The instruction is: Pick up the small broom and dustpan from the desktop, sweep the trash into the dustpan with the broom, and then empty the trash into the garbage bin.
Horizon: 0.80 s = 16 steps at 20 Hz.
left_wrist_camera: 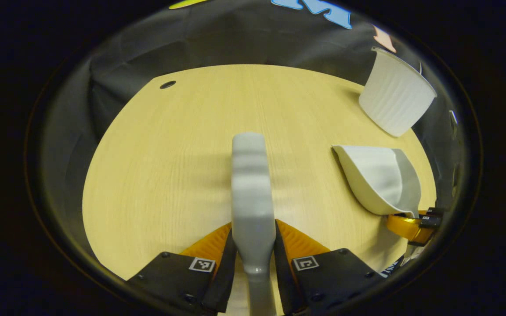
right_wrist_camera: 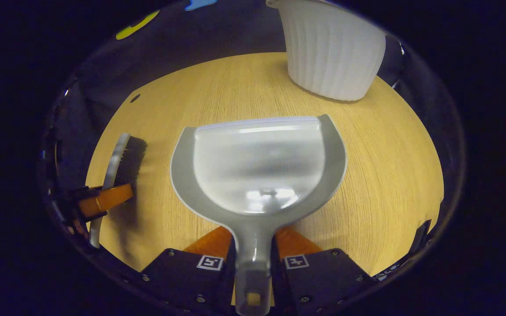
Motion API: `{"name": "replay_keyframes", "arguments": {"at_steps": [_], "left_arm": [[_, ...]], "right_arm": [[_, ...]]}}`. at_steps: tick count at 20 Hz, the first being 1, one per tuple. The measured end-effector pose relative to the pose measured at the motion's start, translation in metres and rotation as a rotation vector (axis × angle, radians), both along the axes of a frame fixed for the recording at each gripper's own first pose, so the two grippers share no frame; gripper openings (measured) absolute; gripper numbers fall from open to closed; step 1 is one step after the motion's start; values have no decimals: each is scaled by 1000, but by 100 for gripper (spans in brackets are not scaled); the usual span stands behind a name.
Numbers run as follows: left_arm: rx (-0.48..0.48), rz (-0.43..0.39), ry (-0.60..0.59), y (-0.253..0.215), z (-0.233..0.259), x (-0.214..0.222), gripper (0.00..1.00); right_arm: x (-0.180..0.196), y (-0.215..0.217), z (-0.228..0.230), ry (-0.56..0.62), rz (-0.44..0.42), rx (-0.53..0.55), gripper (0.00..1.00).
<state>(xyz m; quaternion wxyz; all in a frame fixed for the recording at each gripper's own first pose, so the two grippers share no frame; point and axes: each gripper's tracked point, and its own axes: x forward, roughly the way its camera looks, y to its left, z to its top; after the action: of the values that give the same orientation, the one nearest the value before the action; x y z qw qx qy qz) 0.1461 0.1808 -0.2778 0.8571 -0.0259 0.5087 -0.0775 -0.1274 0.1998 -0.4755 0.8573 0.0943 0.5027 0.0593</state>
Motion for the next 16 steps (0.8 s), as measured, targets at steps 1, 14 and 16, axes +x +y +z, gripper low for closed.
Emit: {"name": "replay_keyframes", "arguments": {"at_steps": [1,14,16], "left_arm": [[7,1,-7,1,2,0,51],[81,36,-163,19,36,4,99],[83,48,-251,21,54,15,99]], "right_arm": [[-1,-1,4,-1,1,8,37],[-2,-25,56,-158,13,0,95],[3,-32,75,-227,26,-23,95]]}}
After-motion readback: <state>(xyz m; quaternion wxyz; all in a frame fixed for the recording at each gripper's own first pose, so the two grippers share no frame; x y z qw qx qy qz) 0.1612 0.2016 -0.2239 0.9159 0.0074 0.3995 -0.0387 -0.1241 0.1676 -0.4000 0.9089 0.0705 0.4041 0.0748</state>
